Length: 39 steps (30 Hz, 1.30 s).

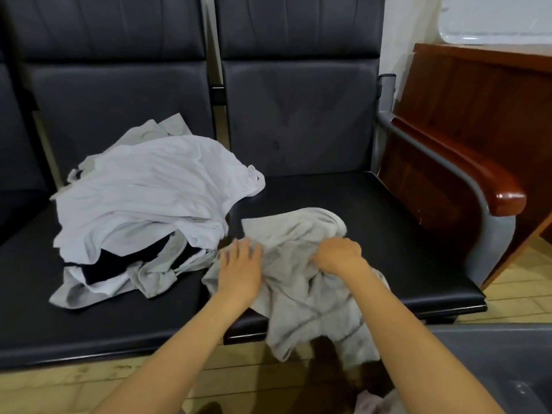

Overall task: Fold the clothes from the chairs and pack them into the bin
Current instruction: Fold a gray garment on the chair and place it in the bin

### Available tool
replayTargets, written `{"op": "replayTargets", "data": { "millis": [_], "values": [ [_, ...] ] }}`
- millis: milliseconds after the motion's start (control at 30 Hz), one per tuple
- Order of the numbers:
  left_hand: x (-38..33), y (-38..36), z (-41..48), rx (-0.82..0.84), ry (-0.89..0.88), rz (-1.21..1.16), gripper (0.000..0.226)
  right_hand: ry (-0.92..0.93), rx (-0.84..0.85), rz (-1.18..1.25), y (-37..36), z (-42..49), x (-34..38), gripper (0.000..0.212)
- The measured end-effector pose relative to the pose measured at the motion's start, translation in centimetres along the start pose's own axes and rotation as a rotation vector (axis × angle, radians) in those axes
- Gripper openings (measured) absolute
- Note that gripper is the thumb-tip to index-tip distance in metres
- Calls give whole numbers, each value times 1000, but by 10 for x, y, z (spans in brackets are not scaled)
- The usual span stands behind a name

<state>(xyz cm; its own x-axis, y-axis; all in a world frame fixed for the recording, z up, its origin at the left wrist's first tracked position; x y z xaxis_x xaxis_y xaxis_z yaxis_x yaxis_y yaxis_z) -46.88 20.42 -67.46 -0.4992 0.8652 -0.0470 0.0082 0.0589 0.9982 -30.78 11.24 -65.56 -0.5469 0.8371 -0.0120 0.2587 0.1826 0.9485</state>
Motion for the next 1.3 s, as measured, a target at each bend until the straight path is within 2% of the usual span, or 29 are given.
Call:
{"op": "replayTargets", "data": {
  "millis": [33, 100, 167, 200, 233, 267, 333, 433, 533, 600, 667, 733, 800, 833, 900, 967, 1000, 1100, 1167, 1233, 1300],
  "values": [
    [5, 10, -1, -131, -10, 67, 72, -17, 47, -5, 3, -4, -4, 39],
    [5, 21, -5, -241, -15, 78, 71, -34, 131, 73, 3, -10, -13, 35],
    [0, 25, -4, -291, -55, -55, 54, -21, 62, 169, 8, -9, -20, 30],
    [-1, 21, -1, -265, -46, -184, 42, -5, -19, 218, 13, -4, -22, 24],
    [-3, 10, 3, -164, -34, -313, 33, 33, -96, 254, 16, 2, -22, 21],
    [-5, -2, 6, -56, -41, -392, 35, 82, -136, 276, 17, 8, -18, 27],
    [-11, -13, 12, 40, -122, -457, 56, 151, -156, 331, 14, 22, -9, 44],
    [-20, -20, 18, 150, -228, -492, 78, 124, -126, 432, 13, 54, 6, 51],
    [-17, -26, 30, 201, -264, -480, 78, 83, -6, 367, 9, 86, 24, 57],
    [-17, -27, 37, 231, -296, -447, 77, 86, 8, 331, 7, 99, 36, 47],
    [-17, -26, 44, 232, -305, -407, 75, 87, -51, 315, 8, 109, 44, 23],
    [-17, -30, 49, 240, -264, -389, 75, 11, -251, 322, 26, 118, 34, 23],
    [-17, -34, 51, 234, -210, -411, 73, -163, -466, 524, 52, 125, -5, 23],
    [-18, -34, 52, 228, -192, -426, 72, -223, -481, 654, 58, 127, -26, 24],
    [-19, -32, 54, 221, -177, -441, 71, -206, -335, 807, 52, 133, -49, 34],
    [-19, -27, 56, 216, -179, -442, 71, -122, -174, 743, 34, 129, -54, 46],
    [-19, -24, 57, 214, -186, -415, 71, -97, -174, 658, 26, 124, -55, 47],
    [-22, -13, 56, 208, -172, -284, 66, 3, -326, 401, 11, 98, -50, 42],
    [-27, -2, 55, 138, -145, -255, 56, 95, -280, 278, 1, 80, -37, 41],
    [-21, 20, 55, -113, -69, -345, 41, 112, -153, 156, -14, 70, -36, 47],
    [-6, 33, 59, -349, 10, -455, 32, -10, -111, 118, -12, 72, -57, 49]
  ]
}}
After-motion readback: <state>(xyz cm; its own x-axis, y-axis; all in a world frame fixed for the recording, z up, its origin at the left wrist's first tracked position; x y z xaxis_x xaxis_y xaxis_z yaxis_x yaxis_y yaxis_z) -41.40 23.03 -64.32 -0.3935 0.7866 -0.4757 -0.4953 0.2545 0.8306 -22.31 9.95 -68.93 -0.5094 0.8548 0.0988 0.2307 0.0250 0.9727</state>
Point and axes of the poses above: each hand's wrist, its own z-axis towards the middle knuckle, its own y-axis out of the back of the hand, x = y × z, the point moved 7 cm from there along z, towards the middle knuckle, and after that the axes turned 15 degrees about -y, right-handed, at the moved point
